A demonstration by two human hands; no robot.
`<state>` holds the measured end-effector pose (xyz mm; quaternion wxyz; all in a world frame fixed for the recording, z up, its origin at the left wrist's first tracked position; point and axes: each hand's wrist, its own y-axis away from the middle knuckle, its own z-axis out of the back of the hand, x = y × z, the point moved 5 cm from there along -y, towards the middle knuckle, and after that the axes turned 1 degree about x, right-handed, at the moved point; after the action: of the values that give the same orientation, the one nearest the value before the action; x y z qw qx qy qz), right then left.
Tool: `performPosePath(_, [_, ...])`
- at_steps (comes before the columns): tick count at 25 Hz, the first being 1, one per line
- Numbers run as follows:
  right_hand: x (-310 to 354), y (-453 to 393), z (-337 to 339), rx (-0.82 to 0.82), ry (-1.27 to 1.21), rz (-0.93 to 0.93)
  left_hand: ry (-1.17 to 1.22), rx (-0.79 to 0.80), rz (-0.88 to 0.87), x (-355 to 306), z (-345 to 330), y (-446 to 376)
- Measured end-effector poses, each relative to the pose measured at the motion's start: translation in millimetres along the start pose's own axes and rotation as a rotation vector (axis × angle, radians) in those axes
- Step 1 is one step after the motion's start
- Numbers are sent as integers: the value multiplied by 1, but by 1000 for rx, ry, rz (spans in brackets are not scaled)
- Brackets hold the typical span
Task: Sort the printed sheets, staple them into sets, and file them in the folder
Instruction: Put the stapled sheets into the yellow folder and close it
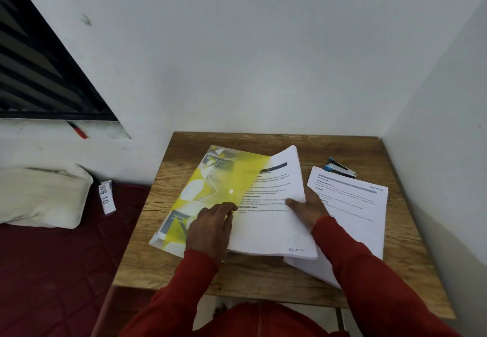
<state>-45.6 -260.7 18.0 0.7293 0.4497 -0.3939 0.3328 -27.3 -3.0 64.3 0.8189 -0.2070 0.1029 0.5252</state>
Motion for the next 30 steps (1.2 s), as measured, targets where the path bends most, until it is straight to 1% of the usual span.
performPosePath(3, [1, -1, -21, -54, 22, 14, -36, 14, -48, 2, -2, 5])
performPosePath(6, [1, 3, -41, -42, -69, -8, -17, 66, -38, 3, -8, 6])
performPosePath(7, [3, 4, -52, -6, -63, 14, -25, 79, -35, 2, -10, 5])
performPosePath(10, [5, 7, -95, 191, 1, 32, -84, 110, -68, -9, -17, 3])
performPosePath(12, [6, 4, -113, 266, 26, 32, -86, 135, -63, -13, -17, 3])
performPosePath(14, [5, -1, -115, 234, 54, 28, -47, 137, 65, 7, -16, 3])
performPosePath(16, [2, -4, -106, 133, 52, 16, -60, 86, 289, 53, -13, 2])
performPosePath(17, [0, -4, -102, 85, 53, 4, -58, 103, 420, 81, -15, 3])
performPosePath(18, [-3, -4, -98, 50, 63, -5, -27, 155, 533, 107, -19, 6])
performPosePath(19, [-5, -5, -97, 24, 69, -13, 14, 216, 591, 127, -24, 8])
performPosePath(21, [-8, -5, -96, -21, 43, -24, 39, 262, 559, 148, -33, 8])
performPosePath(24, [-5, -8, -101, -62, -11, -34, 42, 246, 526, 157, -40, 5])
performPosePath(30, [4, -20, -108, -56, -11, -4, 67, 243, 506, 160, -34, 3])
